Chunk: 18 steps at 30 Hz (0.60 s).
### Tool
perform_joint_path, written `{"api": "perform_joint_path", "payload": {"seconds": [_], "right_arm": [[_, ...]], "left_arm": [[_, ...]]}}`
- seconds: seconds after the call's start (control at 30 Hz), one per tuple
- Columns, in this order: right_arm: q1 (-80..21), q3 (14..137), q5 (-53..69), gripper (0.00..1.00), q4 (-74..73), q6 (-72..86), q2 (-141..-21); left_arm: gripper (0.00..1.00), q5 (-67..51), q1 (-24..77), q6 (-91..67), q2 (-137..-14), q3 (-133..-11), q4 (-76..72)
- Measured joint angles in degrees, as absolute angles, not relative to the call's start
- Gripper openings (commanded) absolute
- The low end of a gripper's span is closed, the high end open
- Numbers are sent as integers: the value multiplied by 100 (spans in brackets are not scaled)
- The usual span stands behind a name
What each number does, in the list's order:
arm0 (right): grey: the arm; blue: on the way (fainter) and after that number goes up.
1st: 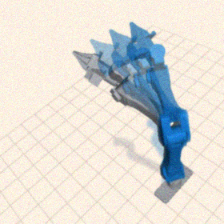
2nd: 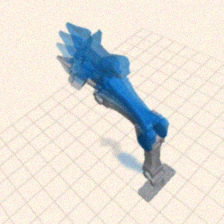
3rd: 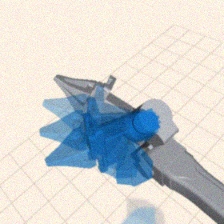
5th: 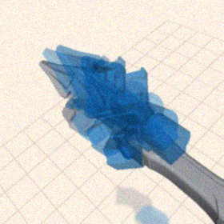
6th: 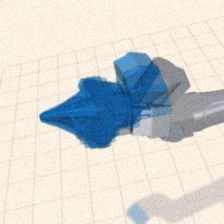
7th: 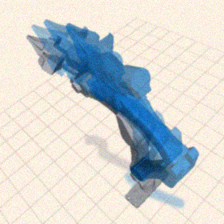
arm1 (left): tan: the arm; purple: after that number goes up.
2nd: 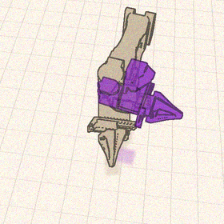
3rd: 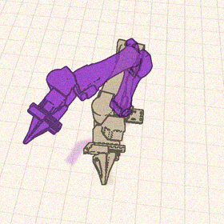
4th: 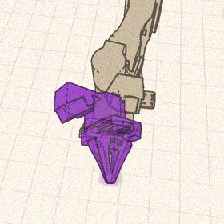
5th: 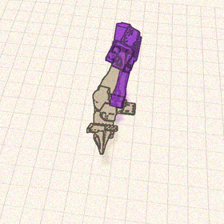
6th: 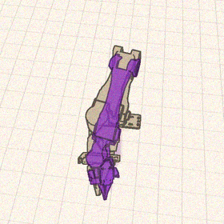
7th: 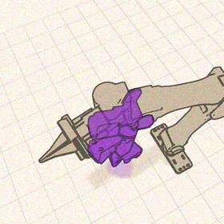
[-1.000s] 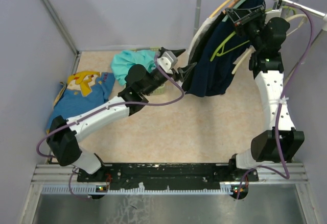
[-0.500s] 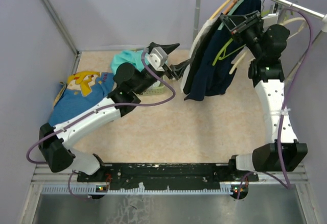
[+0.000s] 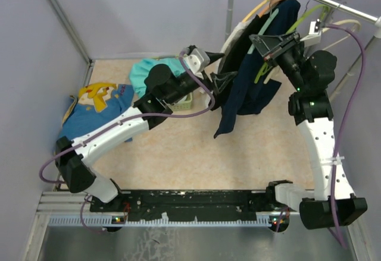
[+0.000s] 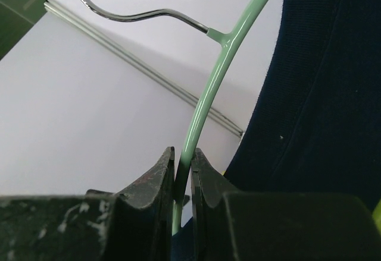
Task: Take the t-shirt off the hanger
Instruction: Pick up the hanger from the clothesline, then remove the T-shirt from the hanger.
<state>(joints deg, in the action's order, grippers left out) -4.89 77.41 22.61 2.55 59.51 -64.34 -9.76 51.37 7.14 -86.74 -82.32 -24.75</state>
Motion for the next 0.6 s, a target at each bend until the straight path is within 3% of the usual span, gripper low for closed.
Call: {"api": "perform_joint_path", "payload": {"seconds": [0.4, 0.6], "right_arm": [[-1181, 7347, 1544, 0, 93, 5470, -6099], [-1236, 7347, 1302, 0, 30, 5251, -6069]], "left_arm": [[76, -1070, 5349, 655, -9011, -8409, -1968], [81, -722, 5389, 672, -8628, -7885, -2067]]}}
